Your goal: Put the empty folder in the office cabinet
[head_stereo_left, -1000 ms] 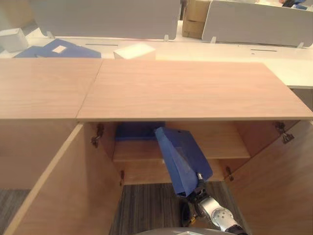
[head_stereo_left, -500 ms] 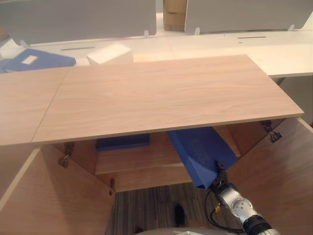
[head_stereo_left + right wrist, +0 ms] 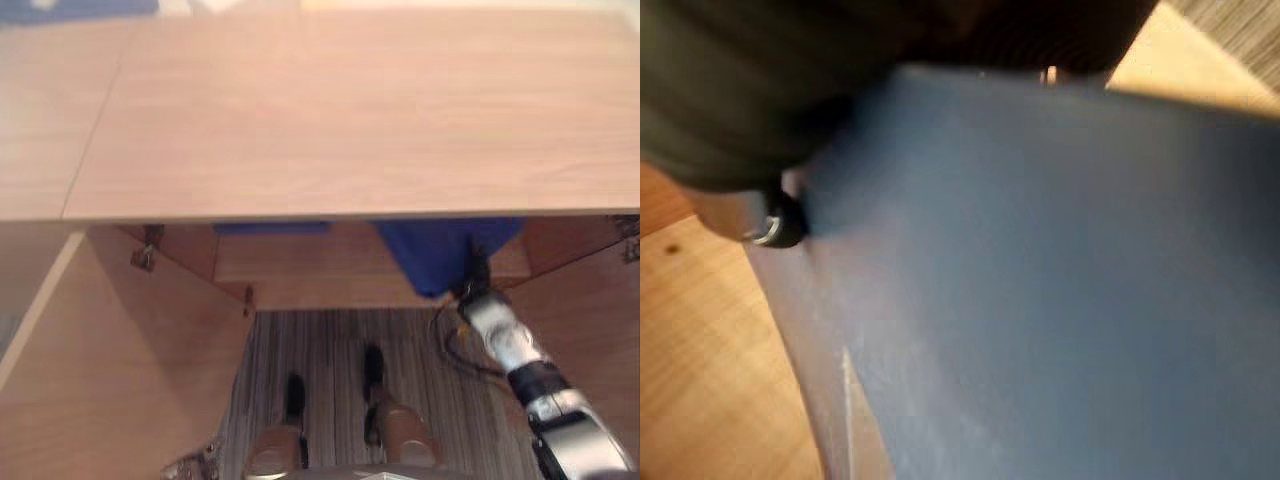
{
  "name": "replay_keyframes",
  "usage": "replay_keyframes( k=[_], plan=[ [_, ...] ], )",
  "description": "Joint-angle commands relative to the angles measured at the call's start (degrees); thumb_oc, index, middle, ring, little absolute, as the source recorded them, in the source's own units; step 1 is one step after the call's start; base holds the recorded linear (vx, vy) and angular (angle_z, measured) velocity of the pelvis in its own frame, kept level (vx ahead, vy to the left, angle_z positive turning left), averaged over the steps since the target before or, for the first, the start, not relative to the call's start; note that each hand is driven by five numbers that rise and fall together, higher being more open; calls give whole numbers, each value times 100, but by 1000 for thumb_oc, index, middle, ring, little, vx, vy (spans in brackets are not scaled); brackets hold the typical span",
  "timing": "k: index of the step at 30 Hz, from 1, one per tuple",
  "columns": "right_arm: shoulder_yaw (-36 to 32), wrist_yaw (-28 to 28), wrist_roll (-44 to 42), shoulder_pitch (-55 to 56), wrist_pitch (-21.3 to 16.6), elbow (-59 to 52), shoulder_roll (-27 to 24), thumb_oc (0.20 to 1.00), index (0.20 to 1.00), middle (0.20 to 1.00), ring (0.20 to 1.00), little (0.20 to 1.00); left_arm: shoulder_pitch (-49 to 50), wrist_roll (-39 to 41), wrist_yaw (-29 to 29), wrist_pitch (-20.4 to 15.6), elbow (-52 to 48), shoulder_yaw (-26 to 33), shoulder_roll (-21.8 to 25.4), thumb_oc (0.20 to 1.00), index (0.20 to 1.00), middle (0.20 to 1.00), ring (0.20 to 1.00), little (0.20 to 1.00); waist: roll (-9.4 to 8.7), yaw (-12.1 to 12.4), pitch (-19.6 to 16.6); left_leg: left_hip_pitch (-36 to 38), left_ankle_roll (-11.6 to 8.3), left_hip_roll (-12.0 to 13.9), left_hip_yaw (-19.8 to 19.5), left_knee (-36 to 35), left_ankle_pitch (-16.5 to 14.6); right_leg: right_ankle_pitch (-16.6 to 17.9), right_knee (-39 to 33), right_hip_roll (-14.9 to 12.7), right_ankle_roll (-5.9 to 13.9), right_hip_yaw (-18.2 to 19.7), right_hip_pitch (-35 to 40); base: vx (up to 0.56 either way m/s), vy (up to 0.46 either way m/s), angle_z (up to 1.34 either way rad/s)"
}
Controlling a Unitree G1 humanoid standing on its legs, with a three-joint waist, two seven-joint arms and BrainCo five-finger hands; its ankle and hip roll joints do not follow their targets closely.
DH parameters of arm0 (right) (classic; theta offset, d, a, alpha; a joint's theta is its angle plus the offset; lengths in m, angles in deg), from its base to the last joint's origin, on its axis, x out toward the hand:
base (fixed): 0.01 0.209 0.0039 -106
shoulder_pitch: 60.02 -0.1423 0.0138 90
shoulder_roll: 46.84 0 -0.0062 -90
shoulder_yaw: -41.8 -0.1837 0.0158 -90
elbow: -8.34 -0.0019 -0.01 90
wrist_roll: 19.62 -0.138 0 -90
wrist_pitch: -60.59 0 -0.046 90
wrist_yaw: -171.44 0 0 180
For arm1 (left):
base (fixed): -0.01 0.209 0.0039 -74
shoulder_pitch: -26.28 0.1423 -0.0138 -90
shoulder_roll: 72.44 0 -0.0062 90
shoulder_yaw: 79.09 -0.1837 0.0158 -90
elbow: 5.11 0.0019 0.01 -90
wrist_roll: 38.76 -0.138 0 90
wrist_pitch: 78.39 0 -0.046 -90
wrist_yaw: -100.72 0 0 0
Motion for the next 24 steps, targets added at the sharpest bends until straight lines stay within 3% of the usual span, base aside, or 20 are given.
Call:
replay_keyframes(
  k=[1, 9, 15, 19, 21, 24],
  plan=[
    [64, 151, 15, 28, -308, -225, 191, 200, 200, 200, 200, 200, 175, 132, -14, 6, 188, -292, 242, 1000, 1000, 1000, 1000, 1000, -1, 121, -300, 382, 209, 235, -28, -44, -935, -299, 120, -413, 648, 184, -588, -87, 79, 7],
    [-13, 330, -118, -1046, -201, 795, -243, 200, 200, 200, 200, 200, -157, 465, -6, -213, -46, -520, 345, 1000, 1000, 1000, 1000, 1000, 217, 368, 263, -203, 102, 262, -120, -44, -778, -225, 53, -556, 647, 29, -1018, -99, 48, 18],
    [-32, 483, -66, -1221, -457, 1264, -251, 200, 200, 200, 200, 200, -205, 642, 32, -330, -254, -572, 373, 1000, 1000, 1000, 1000, 1000, 236, 458, 466, -377, 57, 312, -156, -44, -683, -183, 17, -569, 644, -24, -1146, -51, -21, 6],
    [-248, 738, 44, -1484, -1113, 2012, -297, 200, 200, 200, 200, 200, -212, 601, 0, -445, -367, -628, 355, 1000, 1000, 1000, 1000, 1000, 257, 571, 571, -499, 15, 347, -187, -44, -601, -212, 17, -582, 642, -88, -1192, -51, -61, 4],
    [-304, 763, 56, -1548, -1203, 2122, -316, 200, 200, 200, 200, 200, -229, 611, 17, -458, -390, -649, 339, 1000, 1000, 1000, 1000, 1000, 266, 585, 591, -519, 8, 352, -189, -44, -585, -221, 17, -586, 643, -102, -1189, -14, -8, 3],
    [-521, 1010, 124, -1820, -1866, 2475, -383, 200, 200, 200, 200, 200, -268, 674, 74, -524, -451, -785, 258, 1000, 1000, 1000, 1000, 1000, 325, 637, 643, -577, -19, 363, -207, -44, -534, -252, 17, -598, 642, -128, -1177, -34, -8, 7]
  ],
)
